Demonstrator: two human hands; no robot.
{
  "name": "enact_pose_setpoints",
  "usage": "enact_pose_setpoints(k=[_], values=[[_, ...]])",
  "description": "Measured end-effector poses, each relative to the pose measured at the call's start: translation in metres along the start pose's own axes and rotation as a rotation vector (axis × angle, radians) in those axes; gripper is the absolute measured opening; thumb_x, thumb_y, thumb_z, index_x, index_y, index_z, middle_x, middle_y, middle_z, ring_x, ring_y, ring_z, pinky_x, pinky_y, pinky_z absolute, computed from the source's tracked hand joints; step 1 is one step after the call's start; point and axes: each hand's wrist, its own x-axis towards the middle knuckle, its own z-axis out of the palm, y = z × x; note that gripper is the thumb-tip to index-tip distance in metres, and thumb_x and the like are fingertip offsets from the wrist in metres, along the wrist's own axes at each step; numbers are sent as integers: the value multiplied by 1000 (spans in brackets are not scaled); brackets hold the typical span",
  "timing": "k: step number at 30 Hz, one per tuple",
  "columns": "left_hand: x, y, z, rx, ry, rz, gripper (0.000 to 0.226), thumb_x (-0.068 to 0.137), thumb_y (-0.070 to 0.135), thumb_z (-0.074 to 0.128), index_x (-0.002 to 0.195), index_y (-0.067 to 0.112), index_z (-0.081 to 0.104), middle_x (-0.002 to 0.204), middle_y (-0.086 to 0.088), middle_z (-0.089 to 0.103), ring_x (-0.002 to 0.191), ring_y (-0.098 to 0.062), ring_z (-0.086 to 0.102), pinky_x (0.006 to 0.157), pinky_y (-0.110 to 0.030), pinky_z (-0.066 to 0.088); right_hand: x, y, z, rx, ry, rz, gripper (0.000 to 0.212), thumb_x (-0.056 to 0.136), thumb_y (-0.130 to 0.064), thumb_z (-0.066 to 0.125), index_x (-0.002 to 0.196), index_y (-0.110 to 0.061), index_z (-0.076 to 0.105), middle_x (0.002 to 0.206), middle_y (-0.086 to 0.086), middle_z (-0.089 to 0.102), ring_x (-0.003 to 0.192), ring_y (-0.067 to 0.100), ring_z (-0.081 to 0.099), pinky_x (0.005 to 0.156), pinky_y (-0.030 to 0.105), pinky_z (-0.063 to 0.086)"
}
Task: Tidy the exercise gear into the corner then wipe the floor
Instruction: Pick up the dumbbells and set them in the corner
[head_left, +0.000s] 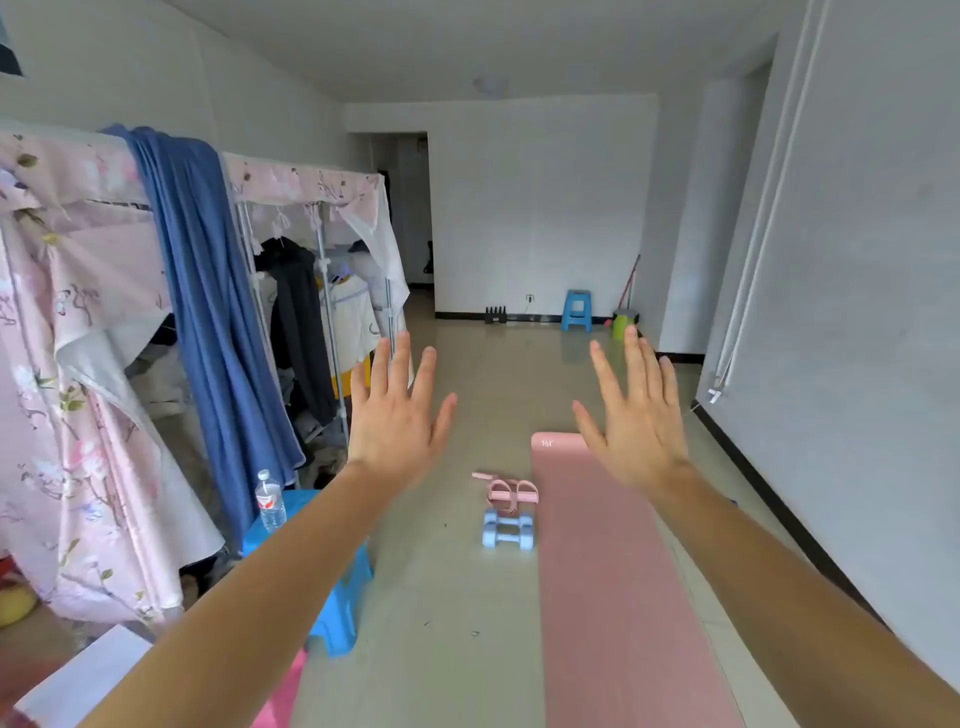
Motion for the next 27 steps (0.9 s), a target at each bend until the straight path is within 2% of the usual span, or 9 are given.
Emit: enact_pose_setpoints(k=[3, 6, 10, 16, 21, 27], values=[[33, -39, 56, -14, -114, -38, 67, 99, 53, 23, 151, 12, 33, 159, -21, 21, 146, -42, 20, 113, -61, 23, 34, -23, 71, -18, -118, 23, 73, 96, -53, 38, 158, -16, 26, 164, 25, 9, 149, 42, 20, 120, 58, 18], [74, -75, 109, 9, -160, 5, 69, 99, 54, 16, 152, 13, 30, 160, -21, 19, 147, -41, 17, 113, -61, 21, 69, -34, 131, -49, -226, 25, 72, 97, -55, 31, 158, -16, 26, 164, 24, 10, 149, 42, 19, 119, 59, 19], [131, -103, 173, 22, -217, 29, 69, 99, 55, 12, 154, 14, 23, 161, -20, 13, 148, -40, 11, 115, -61, 18, 113, -27, 187, -102, -274, 71, 73, 97, -57, 28, 158, -18, 22, 164, 24, 8, 150, 42, 17, 120, 58, 17], [206, -97, 296, -9, -282, 92, 69, 98, 54, 15, 155, 14, 19, 162, -19, 9, 150, -38, 6, 116, -60, 15, 163, 11, 295, -117, -308, 156, 73, 99, -53, 39, 159, -18, 16, 165, 22, 3, 152, 40, 11, 122, 56, 13], [280, -77, 427, -28, -353, 163, 68, 99, 53, 17, 155, 15, 18, 163, -17, 7, 150, -38, 5, 117, -60, 12, 197, 47, 417, -83, -377, 268, 74, 98, -50, 43, 159, -16, 18, 165, 24, 7, 151, 42, 14, 121, 57, 15], [414, -57, 569, 1, -446, 239, 64, 100, 49, 20, 152, 12, 29, 160, -21, 18, 146, -41, 18, 112, -62, 22, 272, 106, 549, -59, -512, 401, 74, 98, -47, 47, 158, -14, 20, 164, 24, 9, 149, 43, 17, 121, 58, 15]])
